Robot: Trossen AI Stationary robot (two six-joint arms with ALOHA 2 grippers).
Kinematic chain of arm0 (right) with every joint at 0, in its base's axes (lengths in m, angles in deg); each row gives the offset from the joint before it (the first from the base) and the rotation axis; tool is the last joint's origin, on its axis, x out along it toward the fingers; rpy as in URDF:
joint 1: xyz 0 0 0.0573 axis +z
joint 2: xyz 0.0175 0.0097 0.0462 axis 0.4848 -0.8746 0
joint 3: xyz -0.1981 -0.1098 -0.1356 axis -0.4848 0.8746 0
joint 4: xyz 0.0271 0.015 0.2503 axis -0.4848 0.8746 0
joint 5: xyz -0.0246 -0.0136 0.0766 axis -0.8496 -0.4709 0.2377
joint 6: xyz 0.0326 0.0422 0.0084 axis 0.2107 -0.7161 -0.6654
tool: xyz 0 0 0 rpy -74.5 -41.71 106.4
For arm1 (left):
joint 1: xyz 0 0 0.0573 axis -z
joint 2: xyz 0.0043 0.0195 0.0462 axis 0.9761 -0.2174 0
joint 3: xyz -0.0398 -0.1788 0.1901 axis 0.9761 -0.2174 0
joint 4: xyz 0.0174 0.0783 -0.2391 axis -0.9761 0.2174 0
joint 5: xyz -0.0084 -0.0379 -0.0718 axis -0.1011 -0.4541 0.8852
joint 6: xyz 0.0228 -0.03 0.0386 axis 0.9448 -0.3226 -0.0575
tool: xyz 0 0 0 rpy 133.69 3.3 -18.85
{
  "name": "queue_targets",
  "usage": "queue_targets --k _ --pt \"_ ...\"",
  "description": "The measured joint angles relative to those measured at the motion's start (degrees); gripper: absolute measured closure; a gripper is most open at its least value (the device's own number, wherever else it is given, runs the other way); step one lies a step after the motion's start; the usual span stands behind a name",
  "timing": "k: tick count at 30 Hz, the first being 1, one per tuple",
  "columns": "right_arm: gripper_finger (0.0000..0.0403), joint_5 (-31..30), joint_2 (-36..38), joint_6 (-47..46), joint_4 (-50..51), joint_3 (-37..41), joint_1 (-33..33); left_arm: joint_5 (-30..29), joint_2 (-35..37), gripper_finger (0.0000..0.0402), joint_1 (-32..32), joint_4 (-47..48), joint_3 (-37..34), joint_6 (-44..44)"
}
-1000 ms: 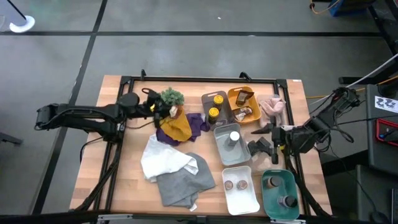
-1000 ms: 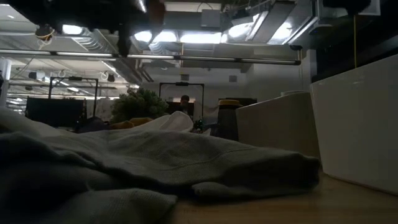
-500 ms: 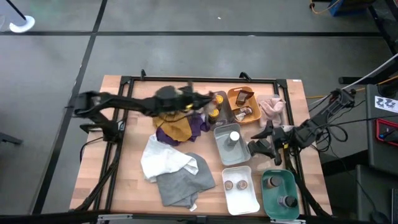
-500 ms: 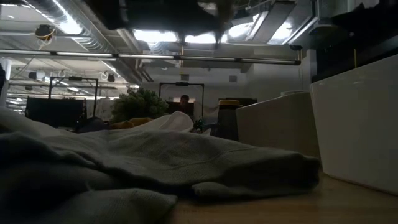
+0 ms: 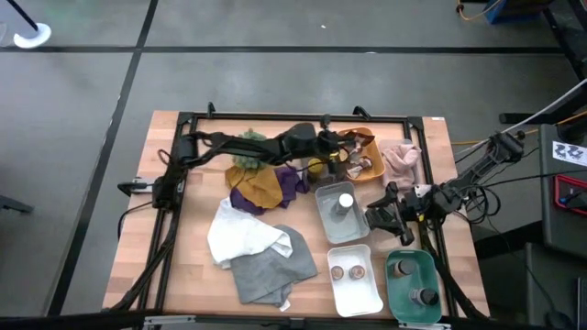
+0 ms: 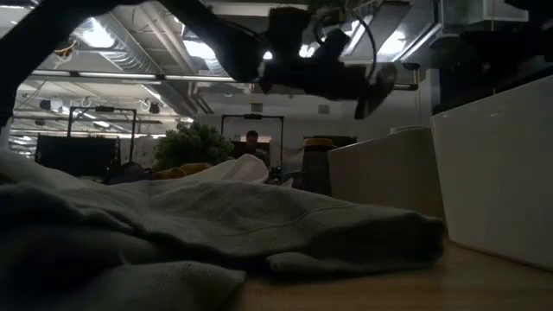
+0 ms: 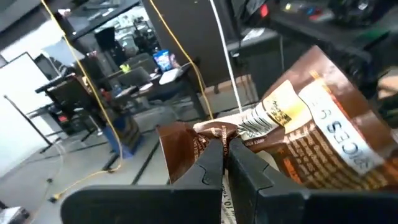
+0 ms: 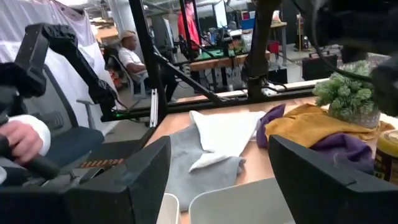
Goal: Sort spices by type
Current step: Put the orange seasoning pack into the yellow bin
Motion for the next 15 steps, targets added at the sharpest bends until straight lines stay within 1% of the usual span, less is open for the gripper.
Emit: queue_targets --k 3,6,8,12,15 --pt "0.0134 5.17 0.0 0.61 -4.28 2.33 -4.1 -0.03 -3.41 0.0401 -0.61 0.24 3.54 4.11" --pt "0.0134 11.38 0.0 1.05 -7.66 4.08 -9.64 -0.23 -5.24 0.0401 -1.06 1.82 5.64 11.11" --pt "0.0134 15.7 0.0 1.05 -9.21 4.73 -13.68 -0.28 -5.89 0.0401 -1.11 2.66 6.0 16.56" --pt "0.0134 24.38 0.0 0.04 -9.24 4.94 -21.47 -0.27 -6.79 0.0399 -1.07 4.5 5.95 25.6" --pt "0.0134 31.13 0.19 -0.35 -9.25 4.94 -26.14 -0.27 -7.52 0.0387 -1.05 4.34 5.96 27.64"
